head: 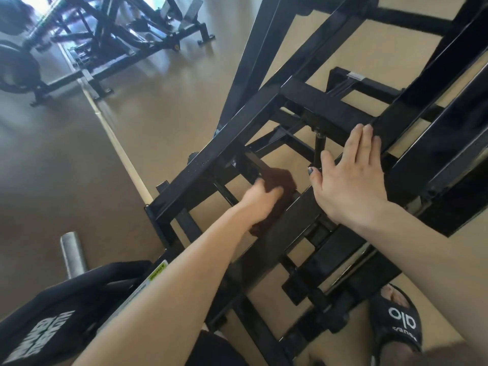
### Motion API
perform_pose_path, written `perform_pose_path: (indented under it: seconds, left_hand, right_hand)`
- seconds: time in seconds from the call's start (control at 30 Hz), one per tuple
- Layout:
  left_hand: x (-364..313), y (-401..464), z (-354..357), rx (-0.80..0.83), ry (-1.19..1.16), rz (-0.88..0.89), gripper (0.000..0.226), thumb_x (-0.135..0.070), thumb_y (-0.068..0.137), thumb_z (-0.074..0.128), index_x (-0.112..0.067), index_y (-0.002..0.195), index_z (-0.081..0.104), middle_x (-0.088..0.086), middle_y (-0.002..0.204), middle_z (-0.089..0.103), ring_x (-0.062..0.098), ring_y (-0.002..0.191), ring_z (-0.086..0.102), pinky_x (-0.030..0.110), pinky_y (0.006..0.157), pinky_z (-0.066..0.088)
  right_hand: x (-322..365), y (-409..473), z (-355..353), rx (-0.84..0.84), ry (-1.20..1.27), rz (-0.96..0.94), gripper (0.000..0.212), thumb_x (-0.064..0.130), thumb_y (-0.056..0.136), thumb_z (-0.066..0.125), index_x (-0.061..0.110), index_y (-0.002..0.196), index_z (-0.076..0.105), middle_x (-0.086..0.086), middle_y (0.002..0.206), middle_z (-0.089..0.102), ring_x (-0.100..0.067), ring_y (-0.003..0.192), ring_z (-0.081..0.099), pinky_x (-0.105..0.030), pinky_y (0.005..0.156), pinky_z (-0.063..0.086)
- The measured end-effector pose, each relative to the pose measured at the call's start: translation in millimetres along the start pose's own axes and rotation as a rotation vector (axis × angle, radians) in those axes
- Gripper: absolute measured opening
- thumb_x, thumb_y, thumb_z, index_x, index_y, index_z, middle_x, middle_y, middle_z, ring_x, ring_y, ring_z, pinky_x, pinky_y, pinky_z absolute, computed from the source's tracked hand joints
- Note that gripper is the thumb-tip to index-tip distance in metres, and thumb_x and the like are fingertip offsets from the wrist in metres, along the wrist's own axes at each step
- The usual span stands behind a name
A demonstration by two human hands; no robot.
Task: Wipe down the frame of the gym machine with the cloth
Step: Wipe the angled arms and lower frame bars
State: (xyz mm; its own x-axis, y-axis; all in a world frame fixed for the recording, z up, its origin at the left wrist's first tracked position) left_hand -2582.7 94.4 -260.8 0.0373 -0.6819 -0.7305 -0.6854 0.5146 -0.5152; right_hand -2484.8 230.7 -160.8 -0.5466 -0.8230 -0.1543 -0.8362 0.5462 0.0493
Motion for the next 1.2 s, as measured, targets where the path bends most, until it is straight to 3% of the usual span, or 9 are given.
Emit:
perform_pose_path:
  seconds: [0.1,0.23,0.37,0.43,0.57,0.7,0.87,1.03,1.2]
  left_hand:
    - [18.7,-16.8,23.3,0.199,0.008,-0.085,0.052,-0.049,0.106,0.044,-0.022,0.150,0.041,0.003,0.139,0.058,0.020,0.118,0.060,0.031,0.100,0.049]
    - [15.7,-9.9,23.3,0.230,0.017,-0.057,0.048,-0.046,0.107,0.045,-0.019,0.146,0.044,0.003,0.134,0.061,0.019,0.114,0.064,0.027,0.091,0.054]
    - [11.3,-9.4,-13.4,-0.082,0.546,0.184,0.047,-0.034,0.106,0.050,-0.011,0.146,0.042,0.012,0.136,0.057,0.027,0.112,0.064,0.033,0.086,0.057]
    - [16.2,-22.0,-42.7,-0.252,0.730,0.215,0.047,-0.034,0.106,0.049,-0.011,0.146,0.041,0.014,0.141,0.050,0.029,0.110,0.065,0.025,0.072,0.052]
    - [47.4,-59.4,-74.9,-0.176,0.758,0.193,0.039,-0.040,0.106,0.047,-0.018,0.138,0.046,0.000,0.125,0.050,0.015,0.101,0.054,0.015,0.065,0.036]
    - [81.3,-127.0,-67.2,-0.063,0.552,0.196,0.017,-0.041,0.106,0.048,-0.030,0.118,0.048,-0.016,0.106,0.049,0.008,0.100,0.057,0.008,0.066,0.039]
    - [96.0,-167.2,-51.3,-0.244,0.619,0.344,0.026,-0.041,0.105,0.049,-0.023,0.123,0.046,-0.015,0.108,0.042,0.006,0.082,0.052,0.010,0.071,0.043]
    - [117.6,-183.4,-50.5,-0.316,0.948,0.581,0.032,-0.036,0.102,0.059,-0.019,0.128,0.050,0.004,0.132,0.050,0.022,0.114,0.056,0.032,0.094,0.053]
    - [131.8,-193.9,-47.2,-0.373,1.087,0.703,0.041,-0.035,0.094,0.070,-0.022,0.125,0.046,0.006,0.135,0.048,0.024,0.122,0.051,0.033,0.098,0.053]
  right_hand:
    - [4.6,-0.4,-0.2,-0.002,-0.028,0.005,0.067,0.056,0.103,0.017,0.016,0.146,0.048,-0.038,0.164,0.000,-0.052,0.153,-0.004,-0.059,0.126,0.006]
    - [6.3,3.3,4.3,-0.003,-0.055,0.031,0.070,0.059,0.103,0.016,0.016,0.145,0.049,-0.039,0.163,0.001,-0.053,0.153,-0.004,-0.062,0.125,0.006]
    - [6.6,2.5,3.7,-0.018,-0.055,0.006,0.072,0.060,0.102,0.013,0.014,0.141,0.053,-0.039,0.163,-0.001,-0.052,0.153,-0.006,-0.061,0.125,0.004]
    - [6.4,1.2,4.8,-0.012,-0.058,0.009,0.072,0.060,0.103,0.014,0.014,0.141,0.053,-0.038,0.163,0.000,-0.052,0.153,-0.005,-0.061,0.125,0.004]
    - [21.7,-8.6,-3.6,0.000,-0.060,-0.066,0.070,0.058,0.104,0.013,0.014,0.147,0.047,-0.033,0.165,0.010,-0.048,0.155,0.001,-0.060,0.125,0.005]
    - [98.8,-62.2,7.1,0.058,0.053,-0.423,0.068,0.053,0.106,0.005,0.022,0.147,0.049,-0.015,0.162,0.036,-0.036,0.157,0.011,-0.057,0.125,-0.006]
    - [127.9,-91.5,28.3,0.004,-0.023,-0.493,0.063,0.047,0.107,0.009,0.022,0.120,0.066,-0.014,0.137,0.060,-0.034,0.138,0.045,-0.054,0.127,0.004]
    - [129.4,-97.4,26.0,-0.150,-0.014,-0.528,0.061,0.041,0.107,0.013,0.016,0.102,0.069,-0.013,0.109,0.069,-0.032,0.112,0.058,-0.051,0.125,0.019]
    - [129.9,-96.2,24.4,-0.186,0.006,-0.489,0.060,0.042,0.107,0.017,0.016,0.100,0.070,-0.011,0.107,0.069,-0.030,0.111,0.058,-0.049,0.125,0.018]
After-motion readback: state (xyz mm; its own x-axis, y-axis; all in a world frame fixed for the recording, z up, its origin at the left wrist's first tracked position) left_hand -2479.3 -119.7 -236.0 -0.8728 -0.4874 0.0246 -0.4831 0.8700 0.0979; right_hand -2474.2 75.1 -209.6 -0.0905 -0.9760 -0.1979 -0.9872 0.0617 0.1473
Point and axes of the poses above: each hand's wrist, its own y-axis towards the middle knuckle, its own z-axis out of the palm, x = y × z, the point moved 10 cm from there along y, towards the middle knuckle
